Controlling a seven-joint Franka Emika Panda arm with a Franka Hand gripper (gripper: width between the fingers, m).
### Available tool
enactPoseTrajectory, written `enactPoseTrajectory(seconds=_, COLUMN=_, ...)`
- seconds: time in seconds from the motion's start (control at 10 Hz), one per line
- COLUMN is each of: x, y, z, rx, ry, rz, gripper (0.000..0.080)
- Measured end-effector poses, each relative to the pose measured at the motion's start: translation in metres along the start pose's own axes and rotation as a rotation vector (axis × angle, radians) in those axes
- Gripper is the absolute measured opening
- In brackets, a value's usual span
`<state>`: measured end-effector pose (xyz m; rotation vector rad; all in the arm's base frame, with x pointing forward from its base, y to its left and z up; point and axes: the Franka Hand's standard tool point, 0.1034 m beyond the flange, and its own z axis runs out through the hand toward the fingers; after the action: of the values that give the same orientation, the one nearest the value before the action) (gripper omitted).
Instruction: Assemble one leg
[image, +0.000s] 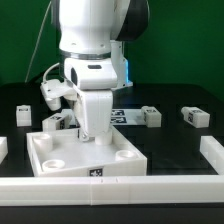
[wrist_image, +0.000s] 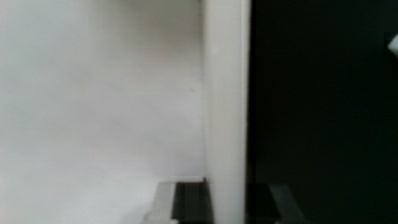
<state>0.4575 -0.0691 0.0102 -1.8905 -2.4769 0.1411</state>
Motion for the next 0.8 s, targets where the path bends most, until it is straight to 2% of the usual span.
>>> enactPoseTrajectory(seconds=0.1, x=0.001, y=0.001, z=0.0, rx=-0.001, ry=0.0, rz=0.003, gripper=0.0064)
enactPoseTrajectory(seconds=0.2, x=0.015, y=0.006, z=-0.001, rx=-0.012, ry=0.005, rz=0.094, gripper=0.0064)
enactPoseTrajectory(seconds=0.4, x=0.059, y=0.028, z=-0.006, rx=-0.027, ry=0.019, rz=0.222, gripper=0.0063)
enactPoseTrajectory(seconds=0.5, x=0.07, y=0.037, z=-0.006, rx=-0.026, ry=0.022, rz=0.219, gripper=0.0063)
enactPoseTrajectory(seconds=0.6, x=0.078, y=0.048, z=-0.008, rx=-0.027, ry=0.022, rz=0.263, gripper=0.0063)
enactPoseTrajectory(seconds=0.7, x=0.087, y=0.056, z=-0.011, rx=-0.013, ry=0.019, rz=0.293, gripper=0.0063)
enactPoseTrajectory(seconds=0.8, x=0.087, y=0.055, z=-0.01, rx=-0.012, ry=0.018, rz=0.276, gripper=0.0063)
